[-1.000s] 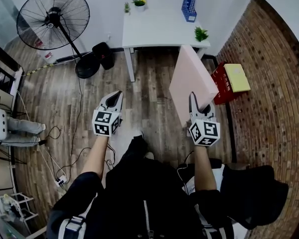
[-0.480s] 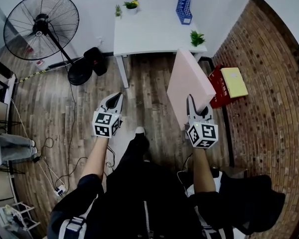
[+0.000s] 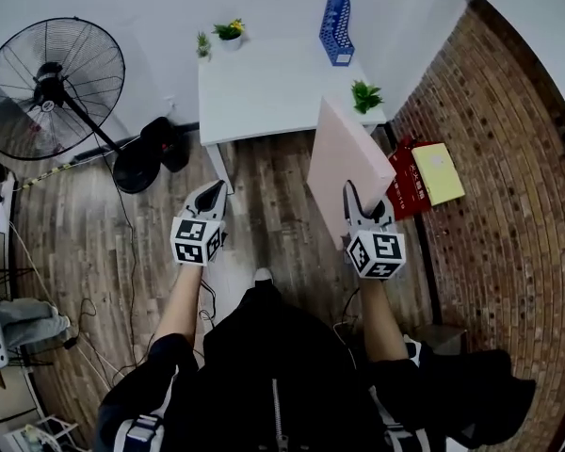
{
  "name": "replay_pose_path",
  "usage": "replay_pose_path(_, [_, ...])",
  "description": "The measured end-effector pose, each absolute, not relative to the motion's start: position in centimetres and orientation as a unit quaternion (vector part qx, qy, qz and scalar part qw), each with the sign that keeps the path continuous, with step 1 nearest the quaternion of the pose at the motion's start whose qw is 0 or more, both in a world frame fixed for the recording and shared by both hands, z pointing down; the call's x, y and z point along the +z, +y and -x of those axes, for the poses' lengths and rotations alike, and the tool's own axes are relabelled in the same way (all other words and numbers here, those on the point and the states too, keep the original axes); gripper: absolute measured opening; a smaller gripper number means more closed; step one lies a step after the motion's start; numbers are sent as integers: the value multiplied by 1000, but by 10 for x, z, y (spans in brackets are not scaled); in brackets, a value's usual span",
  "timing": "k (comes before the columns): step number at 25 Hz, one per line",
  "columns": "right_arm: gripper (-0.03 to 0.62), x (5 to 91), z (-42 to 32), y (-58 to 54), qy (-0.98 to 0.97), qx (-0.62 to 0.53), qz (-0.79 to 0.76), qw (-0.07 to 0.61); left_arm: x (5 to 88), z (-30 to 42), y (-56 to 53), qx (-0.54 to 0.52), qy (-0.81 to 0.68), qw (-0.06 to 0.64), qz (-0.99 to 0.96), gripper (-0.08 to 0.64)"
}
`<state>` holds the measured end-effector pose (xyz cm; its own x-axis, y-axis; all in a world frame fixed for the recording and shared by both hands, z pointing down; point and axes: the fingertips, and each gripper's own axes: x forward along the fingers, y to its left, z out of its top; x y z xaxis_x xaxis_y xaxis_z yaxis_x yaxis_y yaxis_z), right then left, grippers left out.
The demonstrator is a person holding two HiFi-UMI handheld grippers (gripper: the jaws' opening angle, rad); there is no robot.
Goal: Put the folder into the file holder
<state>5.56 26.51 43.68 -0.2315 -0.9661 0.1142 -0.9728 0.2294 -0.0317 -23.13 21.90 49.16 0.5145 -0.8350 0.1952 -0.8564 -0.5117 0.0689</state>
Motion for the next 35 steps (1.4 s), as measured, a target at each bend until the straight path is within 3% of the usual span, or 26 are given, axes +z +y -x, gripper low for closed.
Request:
replay_pose_path(17, [153,438,-51,148,-782,53,-620,36,500,234,103,80,-479,82,-870,23])
replay_pose_path(35, [153,433,-135,-94,-807,56,-588,24,485,144,-124,80,-508,73,-855,23])
